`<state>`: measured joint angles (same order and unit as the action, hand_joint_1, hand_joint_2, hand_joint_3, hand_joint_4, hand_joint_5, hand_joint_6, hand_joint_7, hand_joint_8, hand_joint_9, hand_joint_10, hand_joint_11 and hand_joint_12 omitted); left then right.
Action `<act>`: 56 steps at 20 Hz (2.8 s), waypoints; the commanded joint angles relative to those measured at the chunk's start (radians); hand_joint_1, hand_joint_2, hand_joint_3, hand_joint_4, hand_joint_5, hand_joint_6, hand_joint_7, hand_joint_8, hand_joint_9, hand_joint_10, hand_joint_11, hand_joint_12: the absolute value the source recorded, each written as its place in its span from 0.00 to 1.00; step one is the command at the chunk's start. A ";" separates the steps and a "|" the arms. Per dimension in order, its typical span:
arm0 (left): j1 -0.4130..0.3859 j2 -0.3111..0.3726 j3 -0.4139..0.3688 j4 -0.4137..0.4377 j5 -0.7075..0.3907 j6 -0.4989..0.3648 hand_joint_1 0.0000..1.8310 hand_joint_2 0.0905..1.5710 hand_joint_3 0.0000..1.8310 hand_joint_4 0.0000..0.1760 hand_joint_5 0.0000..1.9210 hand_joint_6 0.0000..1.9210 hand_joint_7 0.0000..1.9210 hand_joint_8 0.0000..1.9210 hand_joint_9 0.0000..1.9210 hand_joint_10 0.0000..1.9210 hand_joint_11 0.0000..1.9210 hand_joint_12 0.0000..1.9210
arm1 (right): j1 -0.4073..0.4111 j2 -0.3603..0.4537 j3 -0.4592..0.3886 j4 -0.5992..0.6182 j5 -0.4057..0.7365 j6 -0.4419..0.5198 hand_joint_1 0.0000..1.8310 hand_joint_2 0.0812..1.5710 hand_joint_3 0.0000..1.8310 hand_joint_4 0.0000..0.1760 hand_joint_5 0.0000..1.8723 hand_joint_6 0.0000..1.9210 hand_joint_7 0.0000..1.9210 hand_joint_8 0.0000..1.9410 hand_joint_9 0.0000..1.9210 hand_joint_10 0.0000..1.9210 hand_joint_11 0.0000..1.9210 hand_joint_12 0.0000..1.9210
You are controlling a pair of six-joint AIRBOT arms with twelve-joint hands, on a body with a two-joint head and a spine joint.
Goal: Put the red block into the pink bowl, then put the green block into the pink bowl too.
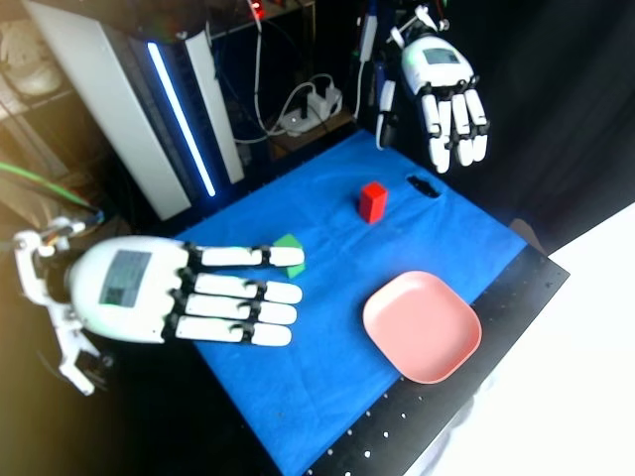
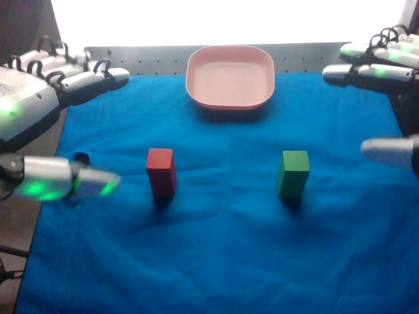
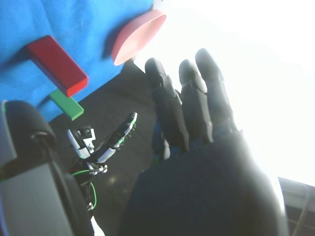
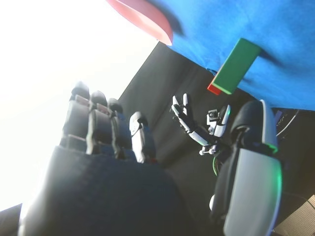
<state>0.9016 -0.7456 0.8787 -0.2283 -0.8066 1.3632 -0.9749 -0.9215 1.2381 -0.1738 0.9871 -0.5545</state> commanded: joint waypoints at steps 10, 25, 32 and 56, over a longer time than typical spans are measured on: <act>-0.163 -0.111 0.062 0.118 0.010 0.000 0.25 0.55 0.00 0.87 0.06 0.00 0.07 0.00 0.04 0.00 0.00 0.05 | 0.011 0.000 0.005 0.032 0.111 0.013 0.09 0.73 0.00 0.84 0.15 0.00 0.07 0.00 0.05 0.00 0.00 0.32; -0.221 -0.222 0.149 0.120 0.153 -0.001 0.47 0.50 0.00 0.45 0.27 0.00 0.43 0.00 0.47 0.01 0.20 0.48 | 0.016 0.000 0.008 0.032 0.111 0.015 0.10 0.74 0.00 0.70 0.17 0.00 0.12 0.01 0.09 0.01 0.01 0.37; -0.223 -0.268 0.196 0.090 0.200 -0.001 0.48 0.53 0.00 0.13 0.35 0.00 0.51 0.00 0.54 0.01 0.27 0.58 | 0.017 0.000 0.008 0.032 0.111 0.015 0.10 0.75 0.00 0.61 0.17 0.00 0.12 0.00 0.09 0.00 0.00 0.39; -0.230 -0.307 0.221 0.076 0.200 -0.001 0.70 0.64 0.00 0.00 0.64 0.16 0.60 0.48 0.59 0.58 0.49 0.86 | 0.017 -0.016 0.020 0.032 0.111 0.016 0.12 0.75 0.00 0.56 0.16 0.00 0.12 0.00 0.11 0.00 0.00 0.41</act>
<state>0.6868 -1.0454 1.0969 -0.1593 -0.4976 1.3621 -0.9737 -0.9375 1.2533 -0.1772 0.9863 -0.5461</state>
